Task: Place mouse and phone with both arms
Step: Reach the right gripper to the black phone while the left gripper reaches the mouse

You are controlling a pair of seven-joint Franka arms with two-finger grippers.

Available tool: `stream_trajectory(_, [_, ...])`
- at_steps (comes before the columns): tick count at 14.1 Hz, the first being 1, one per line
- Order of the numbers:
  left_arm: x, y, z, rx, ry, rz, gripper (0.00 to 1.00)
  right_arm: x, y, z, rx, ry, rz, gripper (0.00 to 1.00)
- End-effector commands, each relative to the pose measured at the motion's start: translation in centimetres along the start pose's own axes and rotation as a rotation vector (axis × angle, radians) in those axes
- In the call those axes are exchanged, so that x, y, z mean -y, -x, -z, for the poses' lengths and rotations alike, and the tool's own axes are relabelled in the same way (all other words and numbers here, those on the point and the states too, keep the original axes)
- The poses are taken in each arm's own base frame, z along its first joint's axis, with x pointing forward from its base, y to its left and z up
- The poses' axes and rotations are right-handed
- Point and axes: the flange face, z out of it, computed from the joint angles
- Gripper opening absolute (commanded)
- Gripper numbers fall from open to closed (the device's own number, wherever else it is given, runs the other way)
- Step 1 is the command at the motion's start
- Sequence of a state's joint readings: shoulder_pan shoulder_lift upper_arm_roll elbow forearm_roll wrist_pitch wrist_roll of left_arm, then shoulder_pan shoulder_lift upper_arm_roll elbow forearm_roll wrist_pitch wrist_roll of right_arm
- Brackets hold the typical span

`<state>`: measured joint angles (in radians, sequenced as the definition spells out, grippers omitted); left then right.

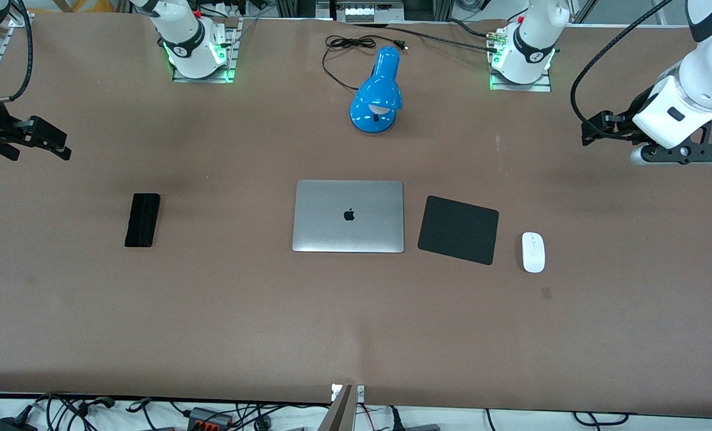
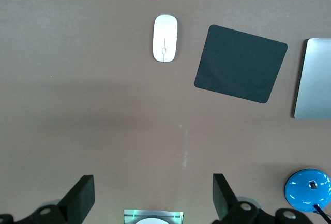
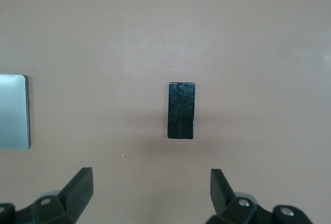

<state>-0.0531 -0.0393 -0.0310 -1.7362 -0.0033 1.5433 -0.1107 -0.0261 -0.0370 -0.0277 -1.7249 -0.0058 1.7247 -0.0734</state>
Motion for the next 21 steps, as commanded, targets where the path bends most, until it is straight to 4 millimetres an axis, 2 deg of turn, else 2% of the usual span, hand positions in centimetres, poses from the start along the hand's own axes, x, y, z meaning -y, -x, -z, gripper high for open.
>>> stream_trajectory(1, [-0.2, 0.1, 0.5, 0.009, 0.025, -0.014, 1.00, 0.1, 0.8, 0.5, 0.004, -0.002, -0.003, 1.00])
stream_trajectory(5, [-0.2, 0.1, 0.5, 0.010, 0.024, -0.011, 1.00, 0.1, 0.6, 0.5, 0.000, -0.002, -0.004, 1.00])
stream_trajectory(7, [-0.4, -0.5, 0.2, 0.008, 0.021, -0.006, 1.00, 0.3, 0.3, -0.2, 0.009, -0.002, 0.000, 1.00])
stream_trajectory(10, [-0.8, -3.9, -0.3, 0.027, 0.020, -0.017, 1.00, 0.6, -0.6, -2.4, 0.049, 0.000, 0.010, 1.00])
stream_trajectory(11, [-1.3, -5.5, -2.0, 0.054, 0.016, -0.026, 1.00, 0.5, -1.2, -4.3, 0.087, 0.002, 0.013, 1.00])
stream_trajectory(13, [-2.6, -8.0, -4.7, 0.086, 0.016, -0.047, 1.00, 0.5, -1.8, -6.3, 0.118, 0.003, 0.001, 1.00])
stream_trajectory(14, [-3.6, -9.3, -6.9, 0.102, 0.013, -0.059, 1.00, 0.4, -2.3, -7.9, 0.143, 0.004, -0.003, 1.00])
stream_trajectory(17, [-5.0, -13.1, -13.3, 0.061, 0.015, -0.074, 1.00, -0.7, -4.2, -14.2, 0.169, 0.030, -0.008, 1.00])
stream_trajectory(19, [-5.8, -14.4, -17.1, 0.057, 0.012, -0.084, 1.00, -0.9, -5.3, -19.5, 0.204, 0.077, 0.020, 1.00])
stream_trajectory(20, [-5.7, -14.4, -18.8, 0.040, 0.011, -0.087, 1.00, -1.0, -5.7, -22.3, 0.227, 0.076, 0.016, 1.00])
stream_trajectory(21, [-5.4, -14.2, -21.4, 0.020, 0.014, -0.120, 1.00, -1.2, -6.1, -24.1, 0.229, 0.075, 0.010, 1.00])
